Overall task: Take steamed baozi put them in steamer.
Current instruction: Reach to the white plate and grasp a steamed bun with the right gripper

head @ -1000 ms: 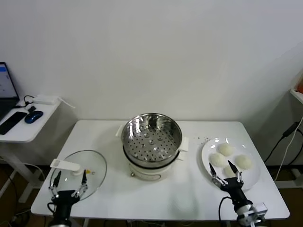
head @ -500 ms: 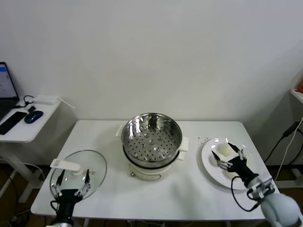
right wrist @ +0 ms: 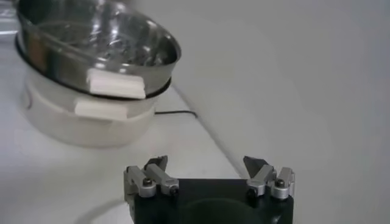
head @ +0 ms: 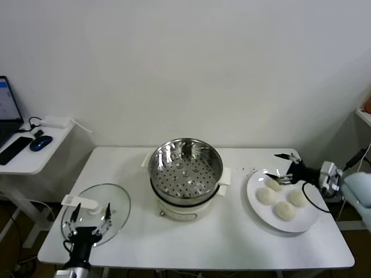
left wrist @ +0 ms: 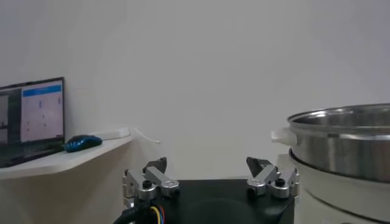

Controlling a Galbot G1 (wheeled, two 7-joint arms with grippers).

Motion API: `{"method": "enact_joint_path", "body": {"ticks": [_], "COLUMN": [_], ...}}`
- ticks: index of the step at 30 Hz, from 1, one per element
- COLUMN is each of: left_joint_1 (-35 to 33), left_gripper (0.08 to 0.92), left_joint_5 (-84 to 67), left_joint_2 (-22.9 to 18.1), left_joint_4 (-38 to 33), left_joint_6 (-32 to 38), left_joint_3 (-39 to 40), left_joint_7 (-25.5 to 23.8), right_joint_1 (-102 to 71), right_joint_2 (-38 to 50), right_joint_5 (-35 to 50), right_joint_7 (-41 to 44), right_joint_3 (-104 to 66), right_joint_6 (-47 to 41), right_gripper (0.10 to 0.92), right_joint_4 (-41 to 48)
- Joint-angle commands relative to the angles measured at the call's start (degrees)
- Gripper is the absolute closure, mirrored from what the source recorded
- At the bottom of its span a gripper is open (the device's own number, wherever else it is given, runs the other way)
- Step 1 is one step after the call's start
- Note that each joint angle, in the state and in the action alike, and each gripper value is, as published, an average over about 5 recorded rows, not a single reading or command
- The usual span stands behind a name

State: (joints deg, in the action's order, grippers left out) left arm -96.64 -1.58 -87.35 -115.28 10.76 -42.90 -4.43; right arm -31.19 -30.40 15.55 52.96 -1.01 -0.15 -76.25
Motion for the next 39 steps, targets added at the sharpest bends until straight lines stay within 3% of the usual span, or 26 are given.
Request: {"method": "enact_joint_path", "body": {"ticks": [1,5,18,39], "left_joint_1": [0.8,1.2,2.0,0.9], "left_gripper": [0.177,0.177,0.177,0.177], "left_joint_5": [-0.8,-0.7,-0.8,-0.8], "left_joint_2": [0.9,0.9,0.6,0.2], "left_joint_4": [-0.3,-0.2,-0.2,-1.3], "left_joint_6": [-1.0,-1.4,-2.4,-2.5], "left_joint_3": [0.4,0.7,0.4,0.4], "left_joint_7": [-0.4,-0.4,-0.2,-0.2], "right_joint_1": [31.3,36.6,45.1,30.0], "right_joint_2": [3.2,0.4,-15.7,-17.7], "right_joint_5": [-9.2,-15.5,-24.2,-34.2], "right_joint_7": [15.7,16.9,18.1,10.0], "right_joint_3": [30.9,37.6,50.6,35.1], "right_joint_6": [5.5,8.7,12.7,12.3], "right_gripper": [0.203,0.203,0.203,0.203], "right_joint_4": [13.0,15.3,31.4,31.6]}}
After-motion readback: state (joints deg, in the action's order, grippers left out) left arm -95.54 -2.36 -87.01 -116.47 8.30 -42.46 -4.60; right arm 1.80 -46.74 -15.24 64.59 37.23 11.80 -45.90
